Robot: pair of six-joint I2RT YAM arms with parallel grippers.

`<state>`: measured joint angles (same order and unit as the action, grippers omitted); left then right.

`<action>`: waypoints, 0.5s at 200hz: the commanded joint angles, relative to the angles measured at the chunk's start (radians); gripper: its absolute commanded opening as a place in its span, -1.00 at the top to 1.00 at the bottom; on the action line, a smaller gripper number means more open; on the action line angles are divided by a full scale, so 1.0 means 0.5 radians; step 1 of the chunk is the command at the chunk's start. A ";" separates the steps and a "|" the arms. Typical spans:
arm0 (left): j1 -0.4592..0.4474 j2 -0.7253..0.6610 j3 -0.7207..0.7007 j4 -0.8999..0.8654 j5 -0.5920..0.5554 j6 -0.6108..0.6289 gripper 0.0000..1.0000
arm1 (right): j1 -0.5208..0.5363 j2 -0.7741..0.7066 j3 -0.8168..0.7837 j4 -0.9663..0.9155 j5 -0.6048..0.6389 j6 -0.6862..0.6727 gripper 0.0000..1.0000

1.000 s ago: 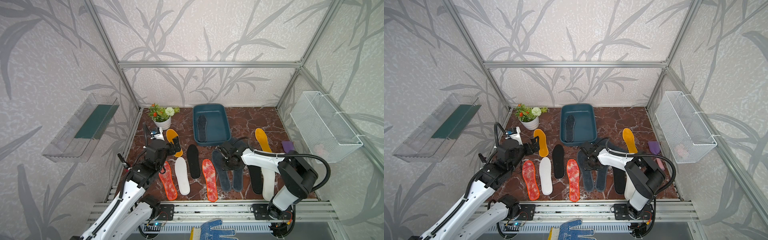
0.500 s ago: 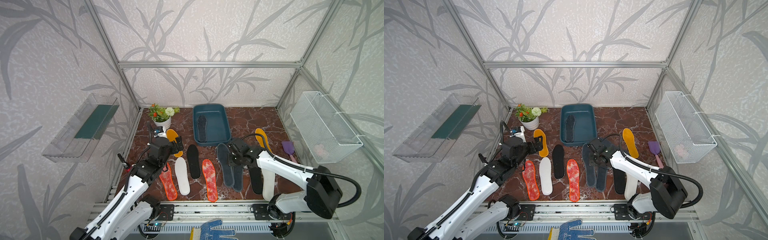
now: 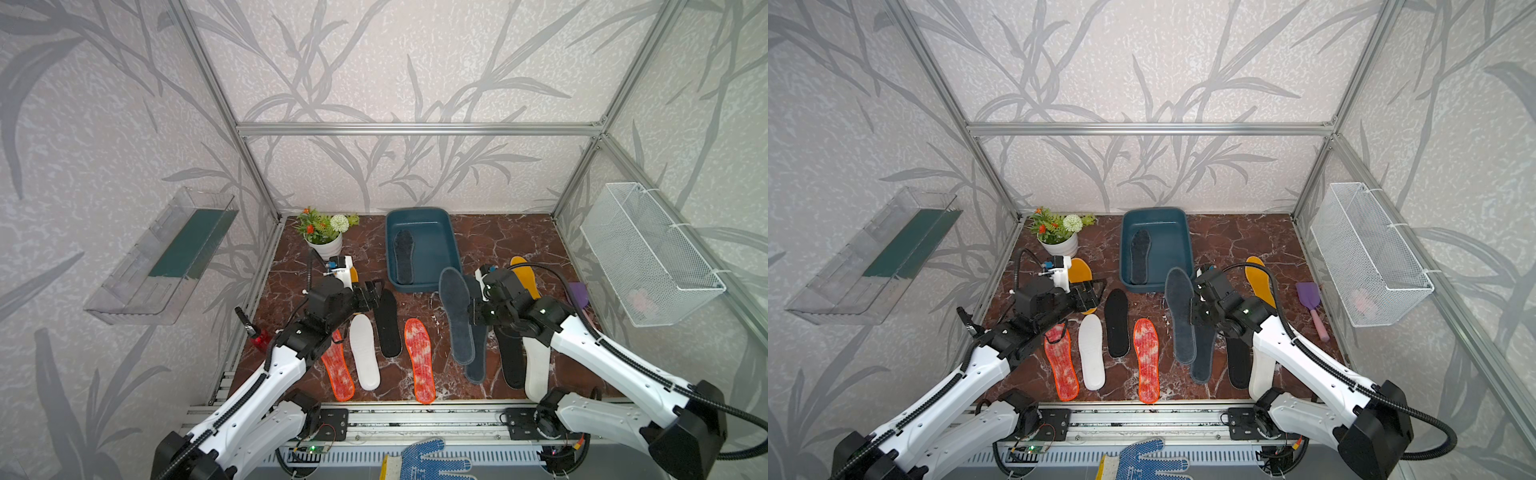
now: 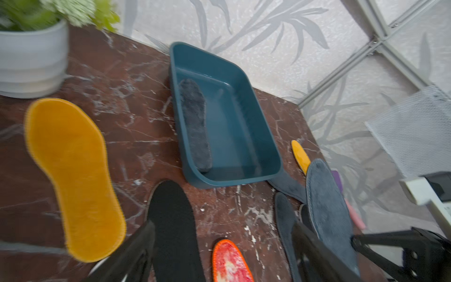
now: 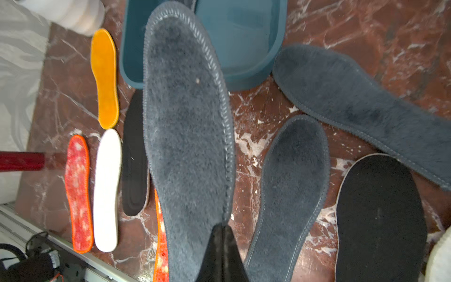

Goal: Put the insoles into the storage box
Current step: Pick up the insole from the center of the board.

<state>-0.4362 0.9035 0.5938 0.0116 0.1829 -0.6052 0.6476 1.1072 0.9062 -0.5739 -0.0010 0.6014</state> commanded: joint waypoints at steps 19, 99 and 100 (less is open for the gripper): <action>0.013 0.106 0.005 0.382 0.449 -0.090 -0.61 | -0.007 0.090 0.178 0.220 -0.202 0.017 1.00; -0.003 0.453 0.176 0.611 0.843 -0.117 -0.42 | 0.012 0.315 0.262 0.540 -0.522 0.059 1.00; -0.003 0.455 0.177 0.611 0.844 -0.116 -0.41 | 0.012 0.316 0.263 0.542 -0.522 0.060 1.00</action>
<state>-0.4366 1.1149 0.6334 0.2386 0.5240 -0.6498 0.6476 1.2499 1.0256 -0.3763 -0.2104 0.6205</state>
